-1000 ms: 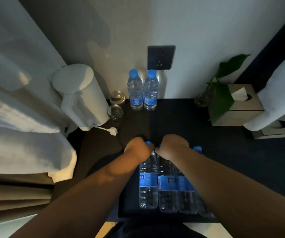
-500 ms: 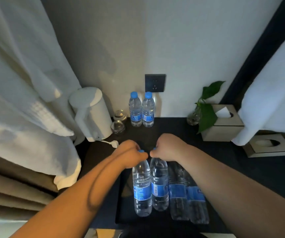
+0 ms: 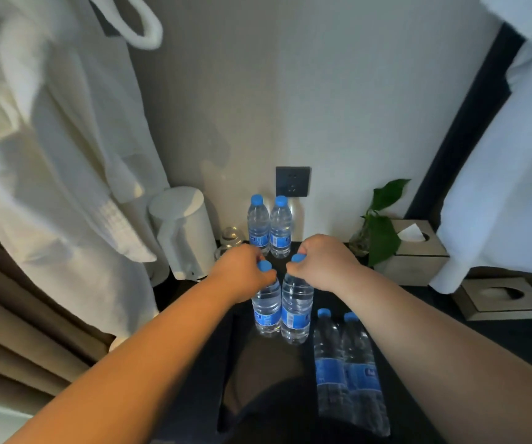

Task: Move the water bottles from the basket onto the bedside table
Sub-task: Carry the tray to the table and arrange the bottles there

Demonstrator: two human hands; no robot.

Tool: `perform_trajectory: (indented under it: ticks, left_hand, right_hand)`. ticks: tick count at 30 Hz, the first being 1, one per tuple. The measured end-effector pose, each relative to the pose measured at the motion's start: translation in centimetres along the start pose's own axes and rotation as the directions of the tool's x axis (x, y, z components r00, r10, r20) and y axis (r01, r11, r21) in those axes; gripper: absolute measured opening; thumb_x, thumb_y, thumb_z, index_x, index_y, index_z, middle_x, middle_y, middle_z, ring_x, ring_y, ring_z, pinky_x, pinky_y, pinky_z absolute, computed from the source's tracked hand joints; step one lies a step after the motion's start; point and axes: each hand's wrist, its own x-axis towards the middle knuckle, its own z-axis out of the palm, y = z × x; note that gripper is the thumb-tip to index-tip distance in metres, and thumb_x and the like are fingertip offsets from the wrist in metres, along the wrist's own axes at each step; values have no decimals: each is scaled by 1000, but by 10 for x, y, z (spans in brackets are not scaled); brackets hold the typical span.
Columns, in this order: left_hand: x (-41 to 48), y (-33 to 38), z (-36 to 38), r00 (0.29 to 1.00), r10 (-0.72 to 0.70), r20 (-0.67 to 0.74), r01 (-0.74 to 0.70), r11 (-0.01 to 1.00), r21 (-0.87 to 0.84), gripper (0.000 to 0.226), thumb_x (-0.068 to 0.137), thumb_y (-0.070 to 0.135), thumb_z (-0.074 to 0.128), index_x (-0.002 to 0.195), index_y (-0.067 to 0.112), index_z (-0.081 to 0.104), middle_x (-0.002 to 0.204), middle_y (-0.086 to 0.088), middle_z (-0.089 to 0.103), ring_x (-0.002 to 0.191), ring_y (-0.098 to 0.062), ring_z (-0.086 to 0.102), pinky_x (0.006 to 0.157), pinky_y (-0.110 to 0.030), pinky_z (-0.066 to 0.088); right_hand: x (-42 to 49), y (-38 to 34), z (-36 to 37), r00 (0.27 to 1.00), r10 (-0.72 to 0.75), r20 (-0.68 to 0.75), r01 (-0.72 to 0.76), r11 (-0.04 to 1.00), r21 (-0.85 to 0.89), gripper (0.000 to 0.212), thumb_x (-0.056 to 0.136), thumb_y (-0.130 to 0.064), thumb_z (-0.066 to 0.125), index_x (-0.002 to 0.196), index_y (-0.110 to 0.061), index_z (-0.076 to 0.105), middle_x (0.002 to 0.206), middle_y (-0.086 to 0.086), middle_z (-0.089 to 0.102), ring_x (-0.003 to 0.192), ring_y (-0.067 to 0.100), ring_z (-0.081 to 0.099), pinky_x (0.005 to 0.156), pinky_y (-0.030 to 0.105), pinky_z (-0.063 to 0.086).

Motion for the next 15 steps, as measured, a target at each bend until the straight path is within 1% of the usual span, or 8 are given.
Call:
perform_trajectory:
  ticks: [2,4,6,8,9,11,13,15]
  left_hand:
    - [6,0,-5,999,-1,-38,2,1000,23,24,77,45,74,79,24,63,72,5,65,65,-10,62,52,-27,43]
    - [13,0,-9,998,4,-70,-2,1000,29,23,80,44,74,80,24,62,73,5,64,67,-11,62,53,-27,44]
    - [22,-2,-11,995,13,-95,-9,999,42,22,81,43,73,82,24,62,75,5,63,67,-11,61,54,-27,45]
    - [31,-5,-13,993,12,-116,-6,999,49,21,83,43,73,83,24,63,76,5,62,67,-11,60,52,-26,43]
    - [36,-7,-14,992,10,-128,-3,999,55,21,83,43,72,84,24,63,76,6,61,67,-10,59,51,-25,42]
    - [47,-9,-16,988,8,-152,2,998,70,21,84,44,71,86,26,63,76,6,61,66,-9,57,50,-25,40]
    - [59,-11,-17,987,1,-161,12,997,79,20,85,45,70,84,28,61,76,6,60,65,-7,55,49,-24,39]
    - [71,-13,-18,987,-16,-159,32,995,99,21,86,47,69,82,30,58,74,7,59,63,-6,54,48,-23,37]
  right_hand:
    - [4,1,-3,999,4,-51,-4,1000,9,25,76,-45,73,79,-21,67,75,-1,67,67,15,63,60,35,55]
    - [12,2,-6,996,19,-83,-16,999,31,24,78,-44,73,82,-22,67,78,-3,67,70,16,64,62,36,56]
    - [22,4,-8,994,33,-102,-29,999,38,25,82,-44,71,91,-22,68,87,-4,68,79,18,66,62,34,55]
    - [32,6,-9,992,50,-113,-43,997,62,26,85,-43,70,104,-24,68,97,-4,68,86,19,67,63,29,49]
    - [37,8,-9,991,58,-122,-48,996,80,25,86,-41,70,104,-24,68,97,-4,68,85,19,67,62,29,49]
    - [47,11,-9,987,76,-138,-60,991,119,17,84,-36,69,97,-24,68,89,-4,66,77,18,66,59,31,52]
    - [58,14,-7,985,93,-142,-72,986,150,10,83,-33,68,91,-27,67,84,-4,65,73,17,65,56,29,49]
    - [71,18,-5,985,101,-141,-77,984,162,8,83,-32,67,90,-27,66,83,-4,65,73,17,65,56,28,48]
